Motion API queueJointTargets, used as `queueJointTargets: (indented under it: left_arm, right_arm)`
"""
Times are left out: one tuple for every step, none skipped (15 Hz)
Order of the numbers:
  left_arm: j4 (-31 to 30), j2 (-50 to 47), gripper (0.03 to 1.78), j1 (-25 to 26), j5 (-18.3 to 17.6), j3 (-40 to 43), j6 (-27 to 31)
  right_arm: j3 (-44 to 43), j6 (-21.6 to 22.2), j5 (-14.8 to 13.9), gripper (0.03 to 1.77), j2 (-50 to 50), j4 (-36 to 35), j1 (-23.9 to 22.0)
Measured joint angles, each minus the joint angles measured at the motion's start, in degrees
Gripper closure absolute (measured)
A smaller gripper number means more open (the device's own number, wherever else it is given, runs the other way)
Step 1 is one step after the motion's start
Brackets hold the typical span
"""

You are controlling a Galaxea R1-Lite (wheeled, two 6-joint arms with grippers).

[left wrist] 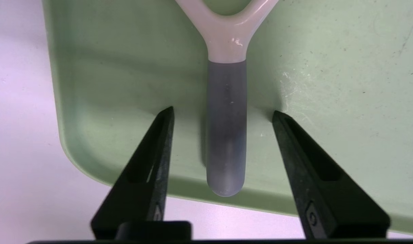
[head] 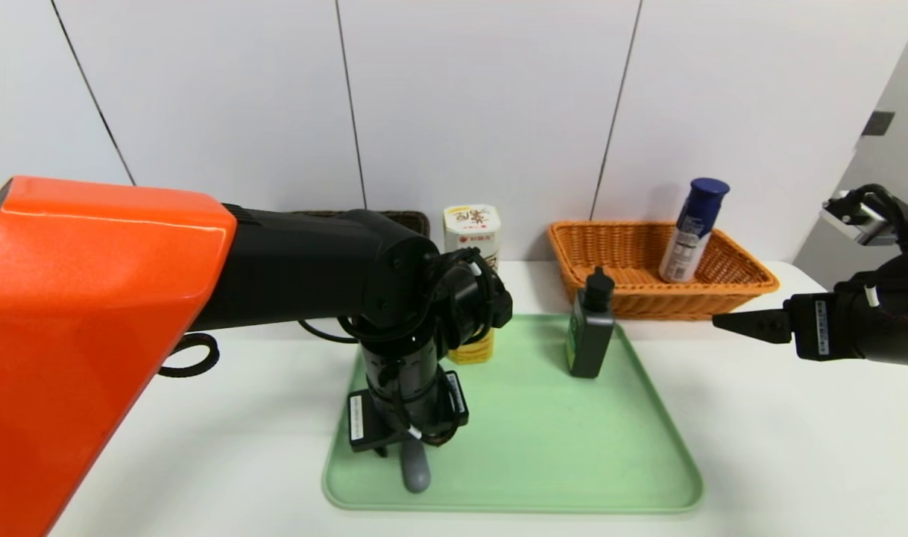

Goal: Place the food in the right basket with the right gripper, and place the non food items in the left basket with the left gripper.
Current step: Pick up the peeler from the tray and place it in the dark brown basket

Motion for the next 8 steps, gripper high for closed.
queueJointTargets:
  left_arm:
    - [0.00, -0.05, 0.92, -0.02, 0.00, 0.00, 0.16]
    - [-0.06, -0.11, 1.02, -0.09, 0.00, 0.00, 0.20]
    - [-0.09, -0.18, 1.23, -0.13, -0.05, -0.02, 0.22]
    - [-0.15, -0.27, 1.53, -0.15, -0.09, -0.02, 0.24]
    - [-0.12, -0.33, 1.53, -0.20, -0.09, -0.02, 0.18]
    - [-0.11, -0.40, 1.53, -0.28, -0.09, -0.02, 0.20]
    - [-0.11, -0.52, 1.53, -0.37, -0.05, 0.00, 0.24]
    - [-0.09, -0.79, 1.53, -0.46, -0.09, 0.06, 0.27]
  right_arm:
    - [-0.02, 0.01, -0.01, 0.09, -0.09, 0.00, 0.00]
    - [-0.02, 0.00, 0.00, 0.09, -0.20, 0.00, 0.02]
    - [0.04, 0.00, 0.00, 0.09, -0.35, -0.02, 0.05]
    - [0.15, 0.00, 0.00, 0.09, -0.52, 0.00, 0.02]
    - [0.23, 0.01, 0.00, 0.09, -0.79, 0.02, 0.02]
    - [0.37, 0.01, 0.05, 0.09, -1.07, 0.05, 0.02]
    - [0.55, 0.00, 0.16, 0.09, -1.40, 0.11, 0.02]
    - [0.72, 0.00, 0.21, 0.09, -1.77, 0.11, 0.02]
